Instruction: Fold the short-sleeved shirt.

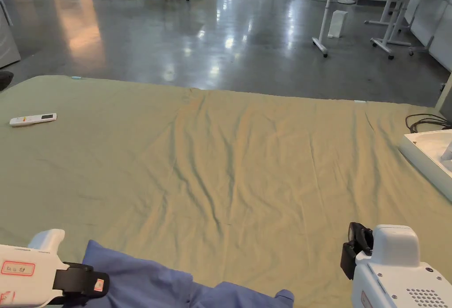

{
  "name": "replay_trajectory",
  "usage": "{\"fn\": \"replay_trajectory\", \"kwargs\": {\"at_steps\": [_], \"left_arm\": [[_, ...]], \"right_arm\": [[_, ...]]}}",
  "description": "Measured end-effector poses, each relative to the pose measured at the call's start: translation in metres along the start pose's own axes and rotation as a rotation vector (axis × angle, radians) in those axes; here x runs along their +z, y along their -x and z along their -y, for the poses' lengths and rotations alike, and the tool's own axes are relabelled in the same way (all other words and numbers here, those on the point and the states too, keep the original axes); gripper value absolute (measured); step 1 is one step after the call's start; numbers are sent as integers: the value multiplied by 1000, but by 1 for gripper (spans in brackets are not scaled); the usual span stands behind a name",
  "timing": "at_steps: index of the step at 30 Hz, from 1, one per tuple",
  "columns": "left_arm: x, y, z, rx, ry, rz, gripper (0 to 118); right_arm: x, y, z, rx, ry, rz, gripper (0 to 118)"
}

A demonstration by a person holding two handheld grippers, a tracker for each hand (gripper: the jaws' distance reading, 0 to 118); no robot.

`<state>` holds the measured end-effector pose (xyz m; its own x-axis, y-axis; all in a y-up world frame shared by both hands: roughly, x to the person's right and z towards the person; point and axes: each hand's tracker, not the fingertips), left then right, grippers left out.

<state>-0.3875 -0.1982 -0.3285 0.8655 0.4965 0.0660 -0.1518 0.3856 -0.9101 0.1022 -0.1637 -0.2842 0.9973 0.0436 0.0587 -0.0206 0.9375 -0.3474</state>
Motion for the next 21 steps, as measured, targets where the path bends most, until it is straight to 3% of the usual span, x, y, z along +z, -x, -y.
{"fn": "replay_trajectory", "kwargs": {"at_steps": [3, 9, 15, 21], "left_arm": [[3, -5, -2, -22, 11, -71, 12], [-1, -50, 2, -90, 15, -52, 12], [-25, -102, 8, -130, 65, 101, 12], [-89, -162, 25, -147, 163, 128, 12]], "right_arm": [[-1, 2, 1, 2, 4, -9, 0], [-3, 4, 4, 4, 12, -16, 0], [-2, 2, 8, 14, 14, -12, 0], [-2, -1, 16, -1, 35, -15, 0]]}}
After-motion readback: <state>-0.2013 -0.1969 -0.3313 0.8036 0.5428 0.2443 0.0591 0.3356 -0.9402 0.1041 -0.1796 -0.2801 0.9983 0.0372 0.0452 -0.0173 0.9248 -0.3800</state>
